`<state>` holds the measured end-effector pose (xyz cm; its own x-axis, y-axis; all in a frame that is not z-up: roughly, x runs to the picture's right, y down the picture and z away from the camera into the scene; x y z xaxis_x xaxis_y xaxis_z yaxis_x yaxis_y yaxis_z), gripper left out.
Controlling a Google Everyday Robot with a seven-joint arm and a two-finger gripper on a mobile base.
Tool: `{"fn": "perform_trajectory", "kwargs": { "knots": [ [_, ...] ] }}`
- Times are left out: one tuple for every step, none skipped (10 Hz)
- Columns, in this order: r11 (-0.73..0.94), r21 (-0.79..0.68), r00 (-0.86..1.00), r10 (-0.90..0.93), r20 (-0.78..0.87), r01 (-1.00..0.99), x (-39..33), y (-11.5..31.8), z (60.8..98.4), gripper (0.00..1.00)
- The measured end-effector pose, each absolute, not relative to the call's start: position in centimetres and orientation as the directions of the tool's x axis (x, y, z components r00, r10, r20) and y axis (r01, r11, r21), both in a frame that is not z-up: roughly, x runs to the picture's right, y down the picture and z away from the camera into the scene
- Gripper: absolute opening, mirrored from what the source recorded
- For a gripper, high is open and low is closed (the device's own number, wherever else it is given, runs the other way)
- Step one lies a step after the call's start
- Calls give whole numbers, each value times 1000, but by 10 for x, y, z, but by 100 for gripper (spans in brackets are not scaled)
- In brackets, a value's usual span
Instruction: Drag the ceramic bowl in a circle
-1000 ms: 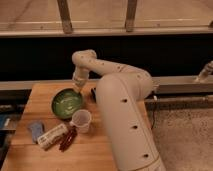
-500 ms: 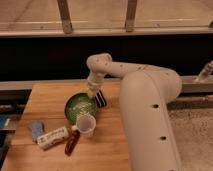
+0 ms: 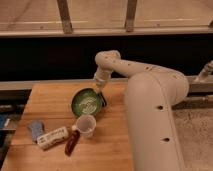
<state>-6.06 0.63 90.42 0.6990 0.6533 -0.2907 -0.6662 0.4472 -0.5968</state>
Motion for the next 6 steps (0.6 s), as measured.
{"fn": "perform_trajectory", "kwargs": {
  "knots": [
    [459,-597,708,647,-282,-658,-72,0,908,0],
    [473,-599,720,639,-272,-646,-87,-7,910,0],
    [504,-612,752,613,-245,-610,-116,-14,910,0],
    [519,-619,768,598,-230,-590,-129,-14,908,0],
    [535,-627,788,576,-220,-566,-140,-9,902,0],
    [551,-637,808,550,-210,-540,-150,-1,892,0]
  ]
}}
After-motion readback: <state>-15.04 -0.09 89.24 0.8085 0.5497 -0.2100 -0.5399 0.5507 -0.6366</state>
